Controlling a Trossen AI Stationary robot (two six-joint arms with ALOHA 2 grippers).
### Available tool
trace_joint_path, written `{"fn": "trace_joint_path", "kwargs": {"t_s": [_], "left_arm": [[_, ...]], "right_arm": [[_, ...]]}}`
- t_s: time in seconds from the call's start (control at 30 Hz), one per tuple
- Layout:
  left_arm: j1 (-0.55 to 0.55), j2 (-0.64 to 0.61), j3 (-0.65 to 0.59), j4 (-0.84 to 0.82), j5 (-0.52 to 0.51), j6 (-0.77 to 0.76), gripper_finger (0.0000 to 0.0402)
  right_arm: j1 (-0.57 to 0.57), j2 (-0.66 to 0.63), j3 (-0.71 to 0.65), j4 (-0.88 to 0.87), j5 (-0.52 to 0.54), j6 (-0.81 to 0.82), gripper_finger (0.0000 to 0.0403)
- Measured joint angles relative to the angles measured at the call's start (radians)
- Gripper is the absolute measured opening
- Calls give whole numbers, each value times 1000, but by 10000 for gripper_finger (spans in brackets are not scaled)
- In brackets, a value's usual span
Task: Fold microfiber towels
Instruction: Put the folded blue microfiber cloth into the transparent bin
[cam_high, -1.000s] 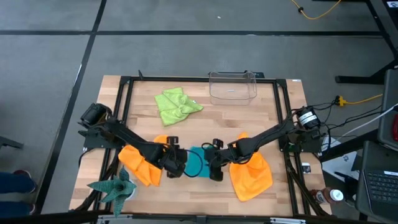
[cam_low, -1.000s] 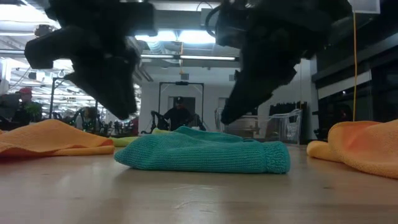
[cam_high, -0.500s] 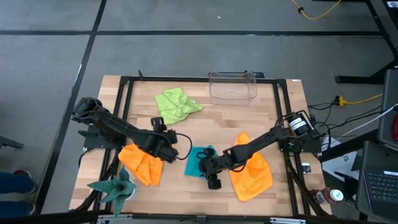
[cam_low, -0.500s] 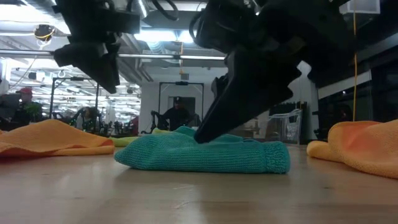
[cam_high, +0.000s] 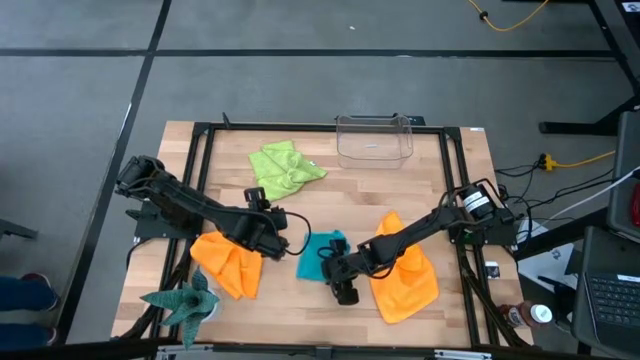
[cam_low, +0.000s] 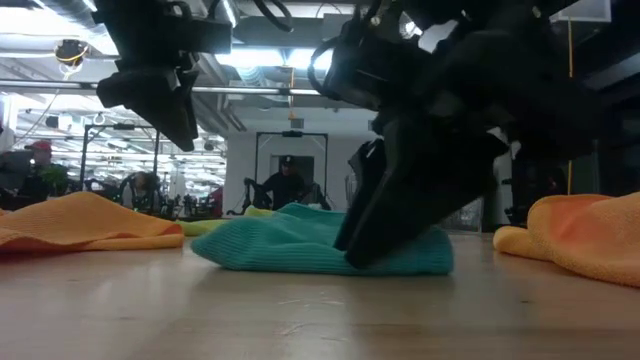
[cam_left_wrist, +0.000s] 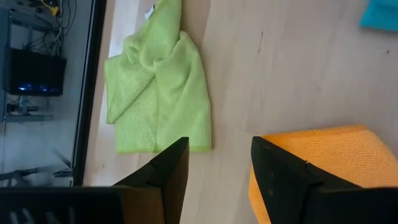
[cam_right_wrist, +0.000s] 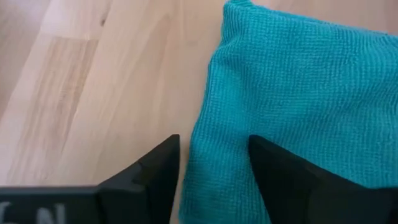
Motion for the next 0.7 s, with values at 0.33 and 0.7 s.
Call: {"fn": "trace_joint_path", "kwargs": {"t_s": [0.33,0.7], "left_arm": [[0,0,0,28,0,0,166],[0,0,0,46,0,7,166]], "right_arm": [[-26,0,2,-57,138,-57,287],[-26,-38,58,-57,224,-164,277]]}}
